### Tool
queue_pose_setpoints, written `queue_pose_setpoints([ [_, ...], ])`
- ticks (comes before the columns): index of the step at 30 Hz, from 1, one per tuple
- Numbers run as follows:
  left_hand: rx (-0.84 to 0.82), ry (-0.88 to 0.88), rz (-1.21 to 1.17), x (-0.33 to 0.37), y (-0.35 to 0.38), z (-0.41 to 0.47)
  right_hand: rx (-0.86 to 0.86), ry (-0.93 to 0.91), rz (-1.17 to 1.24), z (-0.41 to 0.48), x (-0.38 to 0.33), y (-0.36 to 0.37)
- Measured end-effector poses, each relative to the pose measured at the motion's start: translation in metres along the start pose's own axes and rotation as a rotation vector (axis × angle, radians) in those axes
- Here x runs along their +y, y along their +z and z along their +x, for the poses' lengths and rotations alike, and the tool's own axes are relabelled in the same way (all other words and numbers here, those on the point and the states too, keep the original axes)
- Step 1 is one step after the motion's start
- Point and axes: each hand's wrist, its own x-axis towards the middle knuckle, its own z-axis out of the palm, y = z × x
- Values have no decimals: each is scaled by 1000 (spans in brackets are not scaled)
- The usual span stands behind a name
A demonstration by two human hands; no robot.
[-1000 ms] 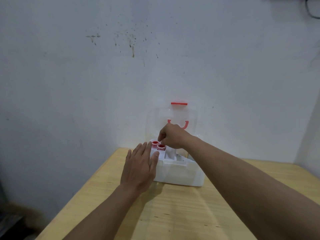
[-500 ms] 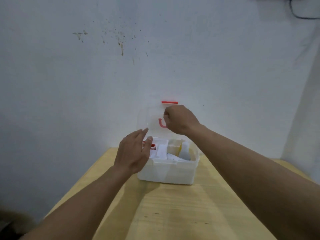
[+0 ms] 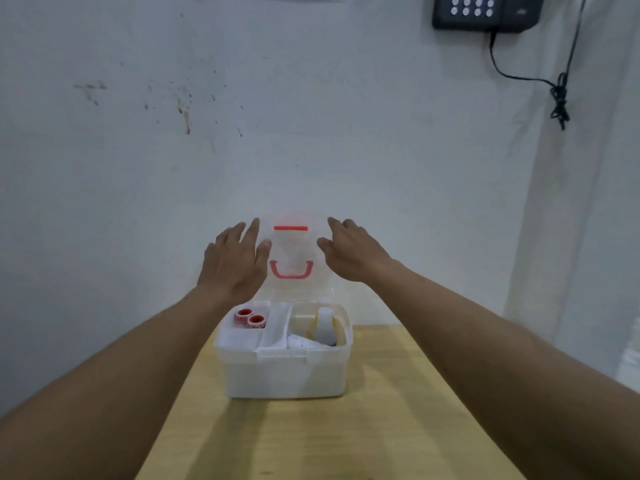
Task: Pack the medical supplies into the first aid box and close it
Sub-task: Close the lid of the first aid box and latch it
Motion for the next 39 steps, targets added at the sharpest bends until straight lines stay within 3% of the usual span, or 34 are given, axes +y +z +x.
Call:
queue_pose_setpoints([
  [5,66,-10,-11,2,-11,-16,28,-12,17,-14,-5,-4],
  [11,168,-23,-157,2,-22,-52,-18,-2,223,-48,-7,-6],
  [15,148,-11,-199,1,-22,-83,-132,-11,262,-71,-2,-3],
  [22,28,-20,-220,-5,-12,-119,-271,-11,100,-103,2,14],
  [33,-6,-129,-417,4,-16,-130,-128,198,277,-108,-24,37],
  [39,14,-201,-463,1,-13,-131,-205,237,346,-110,-19,36],
])
